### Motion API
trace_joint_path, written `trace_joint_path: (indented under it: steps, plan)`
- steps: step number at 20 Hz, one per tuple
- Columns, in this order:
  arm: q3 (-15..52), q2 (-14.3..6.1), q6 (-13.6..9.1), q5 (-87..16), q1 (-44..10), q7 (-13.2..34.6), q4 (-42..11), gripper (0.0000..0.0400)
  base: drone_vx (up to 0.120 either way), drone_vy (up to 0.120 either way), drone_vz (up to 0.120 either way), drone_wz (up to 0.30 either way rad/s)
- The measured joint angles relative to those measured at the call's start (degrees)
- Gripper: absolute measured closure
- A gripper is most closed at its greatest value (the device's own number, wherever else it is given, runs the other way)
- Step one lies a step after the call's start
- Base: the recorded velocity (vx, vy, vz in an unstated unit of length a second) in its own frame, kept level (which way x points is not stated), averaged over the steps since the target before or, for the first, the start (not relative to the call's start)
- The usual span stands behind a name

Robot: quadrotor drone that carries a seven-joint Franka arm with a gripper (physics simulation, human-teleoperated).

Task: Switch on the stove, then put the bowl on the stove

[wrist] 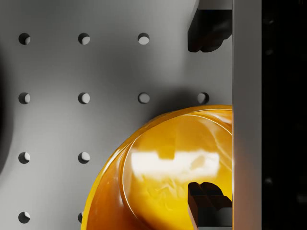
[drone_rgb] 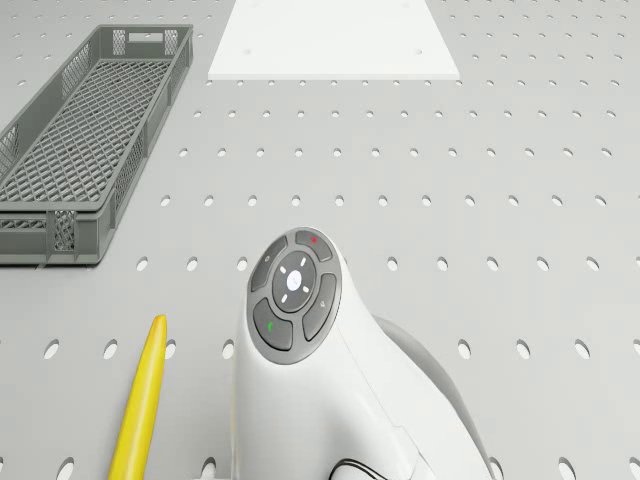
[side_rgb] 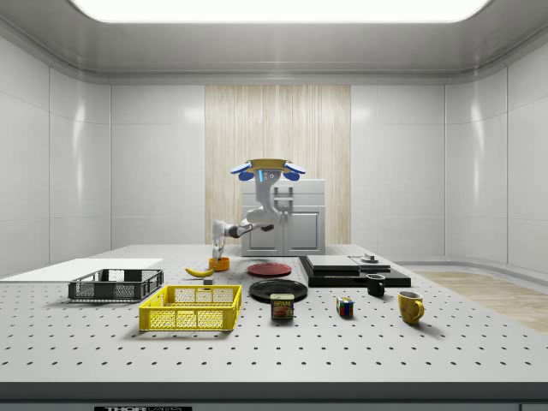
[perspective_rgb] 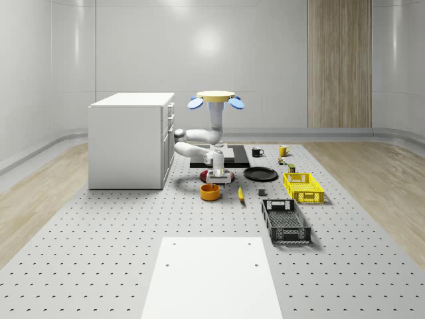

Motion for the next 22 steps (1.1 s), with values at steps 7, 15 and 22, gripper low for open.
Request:
trace_joint_path:
  steps: [7,15,22]
  plan:
    - [-1.18,0.81,0.06,-1.28,-0.95,0.09,1.13,0.0000,0.000,0.000,0.000,0.000]
    - [-1.69,1.55,-0.10,-1.94,-1.55,-0.02,2.02,0.0000,0.000,0.000,0.000,0.000]
    - [-1.90,1.96,-0.34,-2.27,-1.53,-0.14,2.18,0.0248,0.000,0.000,0.000,0.000]
